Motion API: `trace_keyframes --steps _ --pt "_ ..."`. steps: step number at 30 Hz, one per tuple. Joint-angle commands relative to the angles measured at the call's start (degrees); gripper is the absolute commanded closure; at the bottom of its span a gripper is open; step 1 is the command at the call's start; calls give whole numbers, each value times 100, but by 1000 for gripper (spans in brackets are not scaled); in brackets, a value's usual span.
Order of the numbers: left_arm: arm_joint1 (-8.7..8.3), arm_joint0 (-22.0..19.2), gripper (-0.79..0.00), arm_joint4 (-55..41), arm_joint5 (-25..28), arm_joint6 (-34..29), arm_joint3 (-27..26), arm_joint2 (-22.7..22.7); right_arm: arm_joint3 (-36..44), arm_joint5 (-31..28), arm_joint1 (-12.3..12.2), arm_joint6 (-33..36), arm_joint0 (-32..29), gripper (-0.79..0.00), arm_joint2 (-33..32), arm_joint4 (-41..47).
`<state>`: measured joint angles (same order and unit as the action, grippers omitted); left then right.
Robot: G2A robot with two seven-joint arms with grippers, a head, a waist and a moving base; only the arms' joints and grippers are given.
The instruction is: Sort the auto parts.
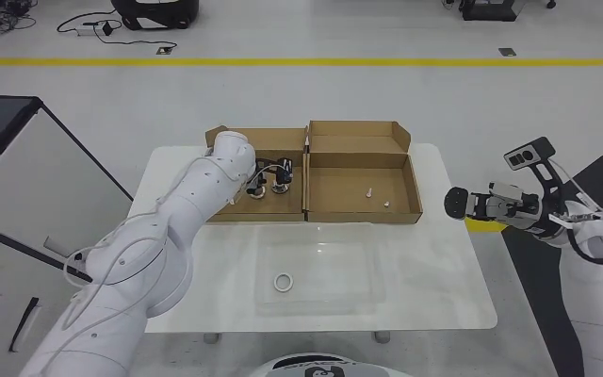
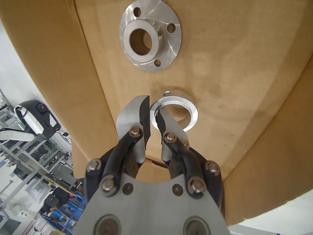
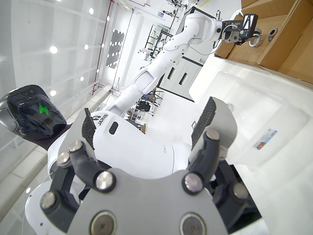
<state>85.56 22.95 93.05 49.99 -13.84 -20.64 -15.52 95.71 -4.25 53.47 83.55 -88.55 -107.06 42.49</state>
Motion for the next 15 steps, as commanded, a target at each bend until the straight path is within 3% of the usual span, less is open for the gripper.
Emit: trace_keyframes --steps 1,2,3,4,15 --pt "16 -2 -505 20 -12 18 34 -5 0 0 0 0 0 -785 0 0" --pt "23 -4 -582 28 -21 27 49 -8 0 0 0 0 0 -785 0 0" --pt "30 -5 -754 37 -21 35 61 -10 0 0 0 0 0 -785 0 0" --pt "37 -12 -785 46 -9 48 64 -13 0 0 0 0 0 -785 0 0" --pt "56 -267 -785 73 206 211 -21 -114 0 0 0 0 0 -785 0 0"
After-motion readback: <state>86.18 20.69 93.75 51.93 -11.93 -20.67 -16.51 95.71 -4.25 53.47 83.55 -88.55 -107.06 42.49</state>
